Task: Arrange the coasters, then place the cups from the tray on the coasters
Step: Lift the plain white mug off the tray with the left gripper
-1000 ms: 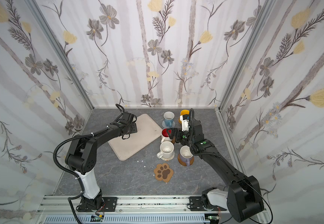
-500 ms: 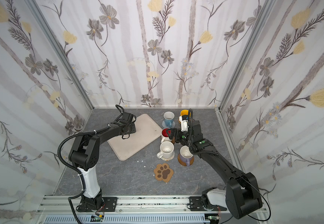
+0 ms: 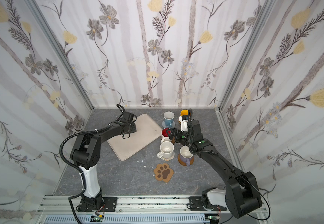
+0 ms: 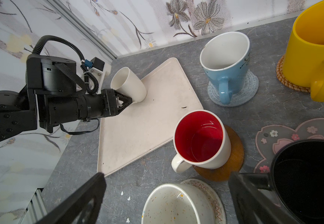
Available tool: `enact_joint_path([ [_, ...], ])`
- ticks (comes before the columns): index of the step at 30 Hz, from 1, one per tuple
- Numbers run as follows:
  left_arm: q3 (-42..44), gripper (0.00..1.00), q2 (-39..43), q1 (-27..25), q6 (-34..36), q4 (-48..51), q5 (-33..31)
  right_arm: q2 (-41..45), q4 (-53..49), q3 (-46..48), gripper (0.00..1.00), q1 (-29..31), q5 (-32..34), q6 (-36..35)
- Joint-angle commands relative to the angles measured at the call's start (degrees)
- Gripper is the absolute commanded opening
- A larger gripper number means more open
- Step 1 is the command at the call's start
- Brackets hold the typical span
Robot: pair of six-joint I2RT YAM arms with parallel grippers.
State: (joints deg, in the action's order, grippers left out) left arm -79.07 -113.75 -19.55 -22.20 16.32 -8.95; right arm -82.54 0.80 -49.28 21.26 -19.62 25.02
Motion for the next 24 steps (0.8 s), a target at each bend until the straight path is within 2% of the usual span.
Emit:
enact_joint_path([
  [1, -0.7, 0.20, -0.2, 0.1, 0.6, -1.3, -0.1, 0.0, 2.7, -0.5, 1.00, 0.1, -0.5, 0.1],
  [9, -1.0, 0.01, 0.6, 0.1, 2.1, -0.9, 1.2, 0.3, 2.5, -0.6, 1.00, 0.0, -0.3, 0.1],
  [16, 0.8, 0.00, 5.9, 0.1, 4.7, -0.6, 3.6, 0.4, 2.5, -0.6, 1.00, -0.1, -0.7, 0.0],
  [24, 3.8, 0.00, 15.0, 0.0, 6.8, 1.0, 9.6, 1.0, 2.6, -0.6, 1.00, -0.2, -1.3, -0.1],
])
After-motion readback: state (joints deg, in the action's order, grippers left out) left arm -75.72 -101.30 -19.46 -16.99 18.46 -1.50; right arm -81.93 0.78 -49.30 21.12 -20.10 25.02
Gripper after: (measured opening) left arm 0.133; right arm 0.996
